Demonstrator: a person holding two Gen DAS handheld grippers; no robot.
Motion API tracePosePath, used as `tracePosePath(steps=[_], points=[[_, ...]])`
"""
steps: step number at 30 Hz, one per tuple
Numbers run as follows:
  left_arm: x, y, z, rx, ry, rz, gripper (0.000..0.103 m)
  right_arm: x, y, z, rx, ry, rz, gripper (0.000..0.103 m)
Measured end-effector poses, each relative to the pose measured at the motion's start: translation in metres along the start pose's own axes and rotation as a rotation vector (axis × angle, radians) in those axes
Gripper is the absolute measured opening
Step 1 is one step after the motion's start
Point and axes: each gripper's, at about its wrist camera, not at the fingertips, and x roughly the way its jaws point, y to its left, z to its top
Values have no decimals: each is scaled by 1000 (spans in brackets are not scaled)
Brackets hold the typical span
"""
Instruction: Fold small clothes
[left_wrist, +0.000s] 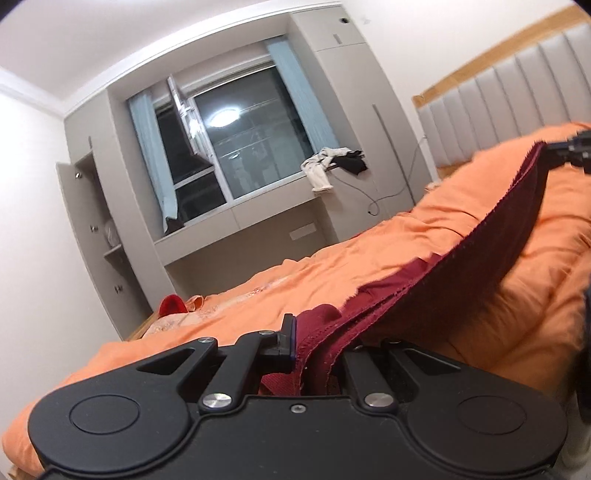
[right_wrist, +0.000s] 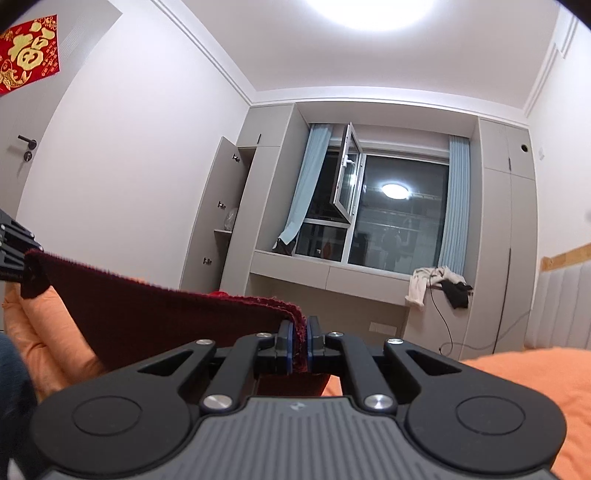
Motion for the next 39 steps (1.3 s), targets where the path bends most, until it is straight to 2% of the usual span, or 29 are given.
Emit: tracePosePath(steps=[6,11,16,21,25,29,31,34,35,39], points=[[67,15,30,6,1,37,9,81,-20,-1,20,11,-4,7],[142,23,44,-1,49,66,10,163,-40,-14,21,67,-5,8],[226,33,45,-78,148,76,10,239,-50,-41,48,167,0,8],[301,47,27,-167,266,83,10,301,-47,-70,7,268,16,8],[339,59,3,-246,345,90,10,332,-42,-91,8,316,61,9],[364,72,-25,-362,430,50,17,346,-39,-112,13,369,62,11],[370,76,-37,-407,454,37,22,346,-38,-118,8,380,54,18],[374,78,-54,-454,468,31,24,347,-38,-124,23,398,38,25],[376,76,-57,-452,469,31,24,347,-39,-126,30,405,31,26],[375,70,-58,-434,451,47,32,348,-45,-129,57,423,8,43]])
